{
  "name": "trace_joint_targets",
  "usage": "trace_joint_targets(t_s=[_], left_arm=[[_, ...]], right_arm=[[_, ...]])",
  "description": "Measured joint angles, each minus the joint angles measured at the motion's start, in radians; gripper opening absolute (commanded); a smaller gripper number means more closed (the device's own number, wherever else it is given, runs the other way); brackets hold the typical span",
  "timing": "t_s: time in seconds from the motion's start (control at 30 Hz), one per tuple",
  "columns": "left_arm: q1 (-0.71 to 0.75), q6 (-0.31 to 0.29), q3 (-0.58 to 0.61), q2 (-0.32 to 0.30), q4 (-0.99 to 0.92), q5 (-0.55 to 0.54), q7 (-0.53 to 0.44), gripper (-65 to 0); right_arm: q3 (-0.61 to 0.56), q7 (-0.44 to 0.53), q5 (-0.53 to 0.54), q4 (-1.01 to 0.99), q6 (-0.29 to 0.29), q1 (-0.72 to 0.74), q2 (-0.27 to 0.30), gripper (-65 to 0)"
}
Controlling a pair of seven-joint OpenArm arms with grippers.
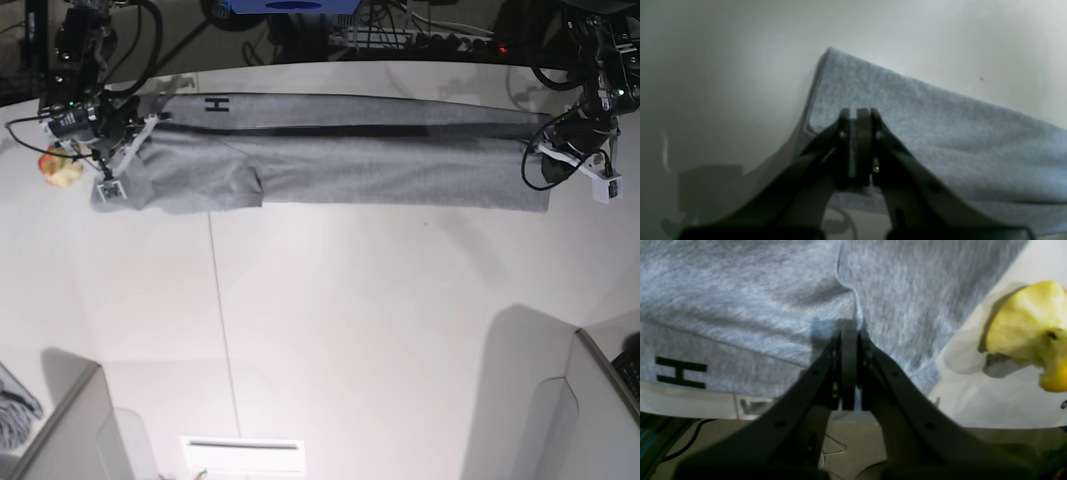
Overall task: Fold the T-shirt properly
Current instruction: 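Lay the folded edge onto the collar and hold it with both grippers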
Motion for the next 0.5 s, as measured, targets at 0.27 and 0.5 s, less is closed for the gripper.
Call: trace_joint_targets(t_s=[0.27, 0.5], left_arm=[[0.0, 0.004, -0.007, 0.0, 0.0, 0.0, -0.001, -21.2], [0.0, 0.005, -0.01, 0.003, 0.003, 0.0, -0.003, -15.8]], right_arm=[[0.089, 0.038, 0.008, 0.076, 0.037, -0.034, -0.02, -40.2], [0.096, 0.036, 0.05, 0.051, 0.151, 0.031, -0.034, -40.1]])
